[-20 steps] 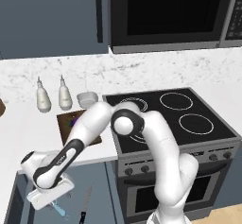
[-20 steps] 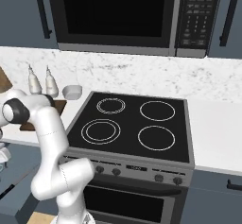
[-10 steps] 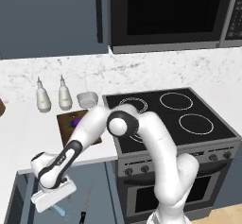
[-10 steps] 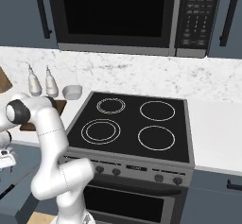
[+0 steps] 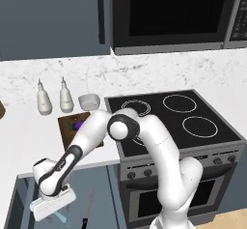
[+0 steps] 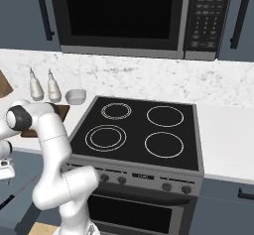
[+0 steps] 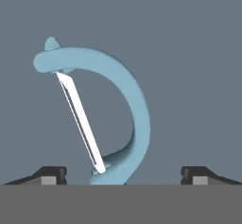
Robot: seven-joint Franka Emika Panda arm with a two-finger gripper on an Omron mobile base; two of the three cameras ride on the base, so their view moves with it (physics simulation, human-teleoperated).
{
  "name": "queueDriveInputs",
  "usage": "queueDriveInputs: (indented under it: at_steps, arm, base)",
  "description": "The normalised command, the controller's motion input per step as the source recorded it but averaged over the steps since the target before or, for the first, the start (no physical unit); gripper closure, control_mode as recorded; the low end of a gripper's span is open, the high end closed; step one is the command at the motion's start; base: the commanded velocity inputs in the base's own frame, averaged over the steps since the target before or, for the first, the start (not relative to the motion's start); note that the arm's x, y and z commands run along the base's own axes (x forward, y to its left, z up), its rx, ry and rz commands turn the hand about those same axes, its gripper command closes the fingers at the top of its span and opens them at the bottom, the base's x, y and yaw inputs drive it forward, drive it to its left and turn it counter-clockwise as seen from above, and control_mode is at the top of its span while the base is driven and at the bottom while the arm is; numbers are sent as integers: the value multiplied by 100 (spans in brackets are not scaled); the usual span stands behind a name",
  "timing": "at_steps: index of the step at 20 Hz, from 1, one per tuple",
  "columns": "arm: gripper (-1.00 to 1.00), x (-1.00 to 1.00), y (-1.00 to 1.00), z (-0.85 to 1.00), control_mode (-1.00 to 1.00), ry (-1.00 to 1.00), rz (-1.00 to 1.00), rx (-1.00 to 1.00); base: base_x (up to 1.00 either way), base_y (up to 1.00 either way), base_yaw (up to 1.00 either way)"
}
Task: Place the appropriate cutting tool for cutting the eggplant skin on the cutting board.
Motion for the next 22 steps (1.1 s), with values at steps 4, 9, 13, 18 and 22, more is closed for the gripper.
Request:
queueDriveInputs:
  at_steps: [4,9,13,18,22]
  arm:
    - [-100,0,1,-40,-100,7,3,1]
    - [100,-13,0,-33,-100,1,1,1]
    - [100,-20,0,-15,-100,0,0,2]
    - [100,-41,-6,-4,-100,-1,0,5]
    - [100,-44,-23,10,-100,-1,0,6]
  base:
    - [0,0,0]
    - [0,0,0]
    - [0,0,0]
    - [0,0,0]
    - [0,0,0]
